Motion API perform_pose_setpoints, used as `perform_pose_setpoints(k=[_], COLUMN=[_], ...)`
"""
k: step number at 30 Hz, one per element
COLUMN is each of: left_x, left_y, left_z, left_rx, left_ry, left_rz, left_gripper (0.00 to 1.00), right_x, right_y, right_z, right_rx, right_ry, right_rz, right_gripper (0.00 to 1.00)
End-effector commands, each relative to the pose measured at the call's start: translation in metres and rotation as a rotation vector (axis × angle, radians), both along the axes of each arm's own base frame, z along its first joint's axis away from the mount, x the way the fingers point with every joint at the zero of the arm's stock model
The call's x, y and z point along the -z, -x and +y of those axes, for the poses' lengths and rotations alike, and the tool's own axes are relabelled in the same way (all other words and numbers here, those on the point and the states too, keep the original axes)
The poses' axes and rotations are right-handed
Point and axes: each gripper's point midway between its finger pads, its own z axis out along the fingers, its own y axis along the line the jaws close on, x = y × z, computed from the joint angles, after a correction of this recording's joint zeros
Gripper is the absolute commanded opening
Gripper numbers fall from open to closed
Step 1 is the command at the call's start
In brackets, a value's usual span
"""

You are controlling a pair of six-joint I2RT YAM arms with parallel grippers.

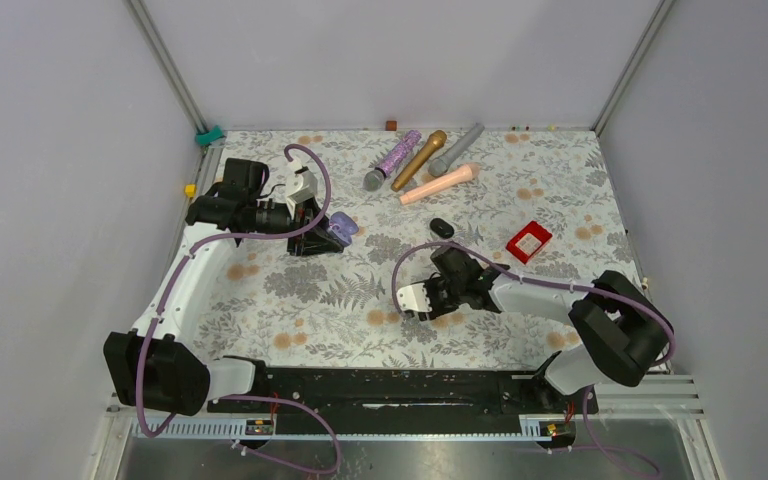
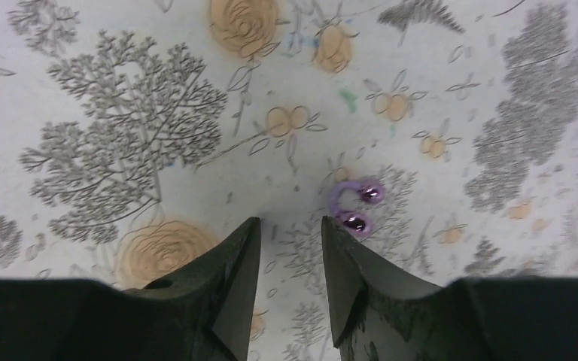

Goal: Insert the wireless bluetooth earbuds into the charging case
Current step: Pick up the earbud from the center of the board.

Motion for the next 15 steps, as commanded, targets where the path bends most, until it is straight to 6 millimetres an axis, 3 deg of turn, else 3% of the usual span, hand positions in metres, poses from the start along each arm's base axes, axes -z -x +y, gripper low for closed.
perform_pose_setpoints(k=[1, 15], left_x=[-0.015, -0.018], left_y=[0.002, 0.003], left_z=[-0.001, 0.0], left_rx=[0.022, 0.022], left_ry=[0.042, 0.051], left_rz=[-0.057, -0.065], left_gripper=[0.0, 0.0], right_x=[-0.01, 0.002], right_y=[-0.021, -0.023], right_z=[0.021, 0.006], right_rx=[-0.1, -0.083], right_ry=[-0.074, 0.011], right_rz=[-0.214, -0.257], right_gripper=[0.43, 0.37])
